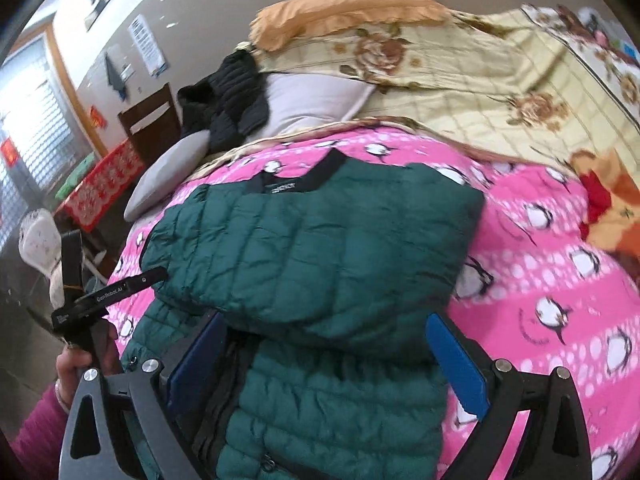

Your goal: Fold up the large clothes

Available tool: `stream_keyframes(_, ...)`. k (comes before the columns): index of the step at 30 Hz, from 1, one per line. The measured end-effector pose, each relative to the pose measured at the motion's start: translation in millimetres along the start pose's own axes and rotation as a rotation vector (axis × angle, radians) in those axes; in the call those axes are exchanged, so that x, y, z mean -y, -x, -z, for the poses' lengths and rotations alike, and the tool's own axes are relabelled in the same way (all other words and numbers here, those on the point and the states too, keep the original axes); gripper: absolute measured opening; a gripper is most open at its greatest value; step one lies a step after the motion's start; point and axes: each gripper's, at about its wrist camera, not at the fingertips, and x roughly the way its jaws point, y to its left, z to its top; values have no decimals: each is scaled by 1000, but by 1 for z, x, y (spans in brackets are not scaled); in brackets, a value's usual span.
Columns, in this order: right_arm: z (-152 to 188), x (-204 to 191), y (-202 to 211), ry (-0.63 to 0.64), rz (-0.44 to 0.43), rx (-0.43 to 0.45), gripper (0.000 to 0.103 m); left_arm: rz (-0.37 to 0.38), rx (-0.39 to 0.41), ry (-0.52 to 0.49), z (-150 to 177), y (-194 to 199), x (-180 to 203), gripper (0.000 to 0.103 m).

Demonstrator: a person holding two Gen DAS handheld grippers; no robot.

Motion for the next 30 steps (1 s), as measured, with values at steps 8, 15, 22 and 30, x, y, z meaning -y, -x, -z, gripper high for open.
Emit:
stream_keyframes(8,8,8,10,-20,9,7,99,23,22,-4,-7,-7,8,64)
stream_keyframes(15,10,8,8,-28,12,0,99,31,37,-29,-15,-2,7,22)
stream_keyframes(22,8,4,8,-22,13,-1,99,-15,169,-49,-38,40,-3,18)
stream_keyframes(30,-2,-18,-14,48,108,-3,99,-120,77,-24,-23,-2,-28,18)
